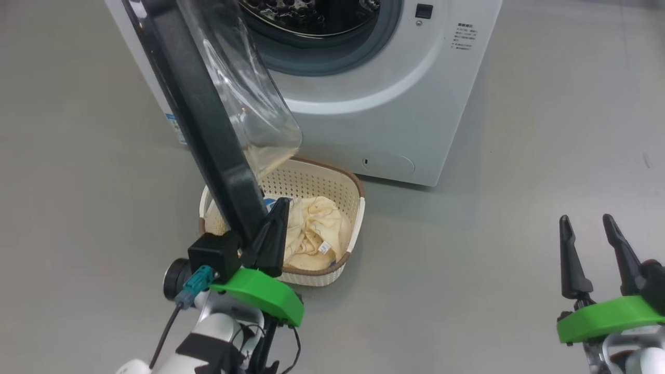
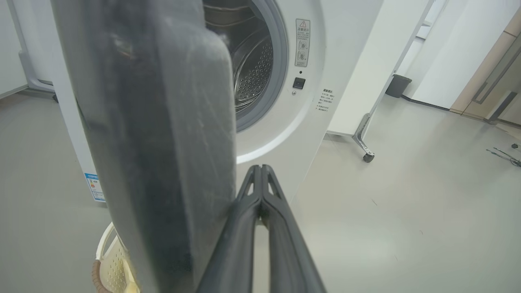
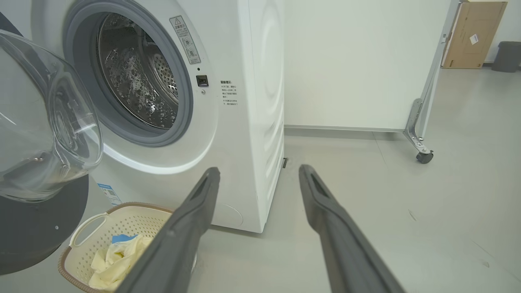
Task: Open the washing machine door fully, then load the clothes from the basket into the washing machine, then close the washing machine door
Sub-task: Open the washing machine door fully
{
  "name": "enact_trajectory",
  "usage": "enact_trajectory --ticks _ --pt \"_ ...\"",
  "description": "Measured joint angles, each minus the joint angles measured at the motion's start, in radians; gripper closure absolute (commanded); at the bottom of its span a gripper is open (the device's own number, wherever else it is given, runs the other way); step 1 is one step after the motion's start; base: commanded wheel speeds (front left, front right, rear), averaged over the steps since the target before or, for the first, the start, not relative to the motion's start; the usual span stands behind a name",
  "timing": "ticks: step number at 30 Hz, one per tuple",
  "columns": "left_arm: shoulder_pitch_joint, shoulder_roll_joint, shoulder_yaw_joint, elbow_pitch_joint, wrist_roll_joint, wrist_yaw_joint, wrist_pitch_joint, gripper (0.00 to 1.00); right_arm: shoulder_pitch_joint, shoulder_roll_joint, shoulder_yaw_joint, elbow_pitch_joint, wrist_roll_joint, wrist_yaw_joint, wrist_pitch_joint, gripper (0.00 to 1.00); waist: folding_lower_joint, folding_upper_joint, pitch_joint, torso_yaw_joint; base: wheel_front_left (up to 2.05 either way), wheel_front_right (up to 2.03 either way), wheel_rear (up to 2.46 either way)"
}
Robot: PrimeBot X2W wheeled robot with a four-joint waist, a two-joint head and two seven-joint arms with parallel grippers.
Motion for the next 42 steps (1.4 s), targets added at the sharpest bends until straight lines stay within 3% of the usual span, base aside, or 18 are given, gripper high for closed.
enact_trajectory --ticks 17,28,42 --pt "0.116 0.05 0.049 -0.076 -0.021 0.071 -0.01 1.0 0.009 0.0 -0.005 -0.004 0.017 0.0 0.01 0.0 0.0 0.0 -0.015 0.086 0.0 0.0 0.0" --pt "0.158 0.111 0.172 -0.095 -0.055 0.147 -0.044 1.0 0.009 0.0 -0.008 -0.006 0.016 0.0 0.015 0.0 0.0 0.0 -0.006 0.109 0.0 0.0 0.0" --pt "0.159 0.19 0.301 0.006 -0.091 0.166 -0.063 1.0 0.009 0.0 -0.006 -0.013 0.016 0.0 0.024 0.0 0.0 0.0 -0.008 0.104 0.0 0.0 0.0"
